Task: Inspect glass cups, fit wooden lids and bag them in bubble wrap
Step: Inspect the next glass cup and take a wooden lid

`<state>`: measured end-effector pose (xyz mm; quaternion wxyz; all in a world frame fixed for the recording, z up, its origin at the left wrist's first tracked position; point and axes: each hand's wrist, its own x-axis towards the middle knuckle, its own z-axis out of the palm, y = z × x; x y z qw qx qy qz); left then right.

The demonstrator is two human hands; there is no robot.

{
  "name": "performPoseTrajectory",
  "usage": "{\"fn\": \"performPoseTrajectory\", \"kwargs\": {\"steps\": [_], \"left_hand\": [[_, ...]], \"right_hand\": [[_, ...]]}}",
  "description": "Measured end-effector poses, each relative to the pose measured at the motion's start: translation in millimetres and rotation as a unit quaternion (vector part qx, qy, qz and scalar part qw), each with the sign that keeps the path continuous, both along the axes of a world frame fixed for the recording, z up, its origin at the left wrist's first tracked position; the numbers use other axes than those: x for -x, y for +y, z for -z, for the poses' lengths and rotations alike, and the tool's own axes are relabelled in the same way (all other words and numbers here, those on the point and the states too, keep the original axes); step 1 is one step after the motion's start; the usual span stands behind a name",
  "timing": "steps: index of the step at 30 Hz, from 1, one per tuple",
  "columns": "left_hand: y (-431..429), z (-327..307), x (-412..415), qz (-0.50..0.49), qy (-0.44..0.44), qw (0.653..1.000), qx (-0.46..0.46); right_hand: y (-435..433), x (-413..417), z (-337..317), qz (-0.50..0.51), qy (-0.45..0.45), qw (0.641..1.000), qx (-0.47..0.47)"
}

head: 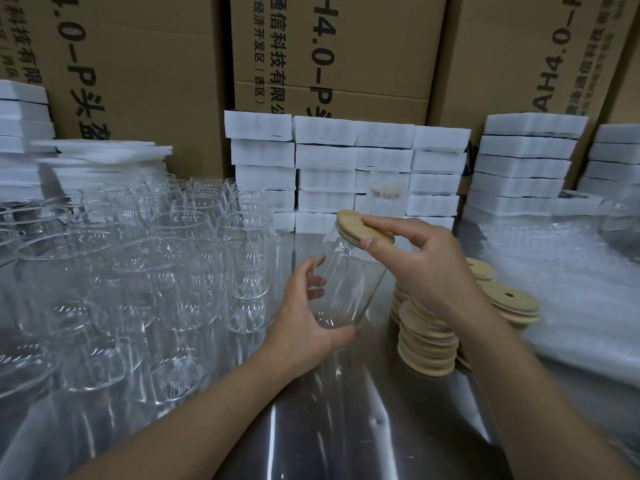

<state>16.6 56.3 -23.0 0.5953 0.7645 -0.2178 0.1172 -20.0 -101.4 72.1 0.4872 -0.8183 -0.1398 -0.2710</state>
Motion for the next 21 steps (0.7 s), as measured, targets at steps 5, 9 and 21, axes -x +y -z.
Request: {"fn": "performPoseTrajectory", "kwargs": {"steps": [5, 9, 21], "left_hand": [[0, 1, 1, -0.007, -0.007, 1.000, -0.005], [0, 1, 2, -0.010, -0.012, 1.000, -0.006], [-3, -3, 2, -0.010, -0.019, 1.000, 0.003]], "right_hand": [[-2, -1, 0, 0.005, -0.007, 1.000, 0.025], [-2, -1, 0, 0.017, -0.016, 0.999, 0.034], [-29, 15, -20, 0.047, 0.000, 0.995, 0.093]]}}
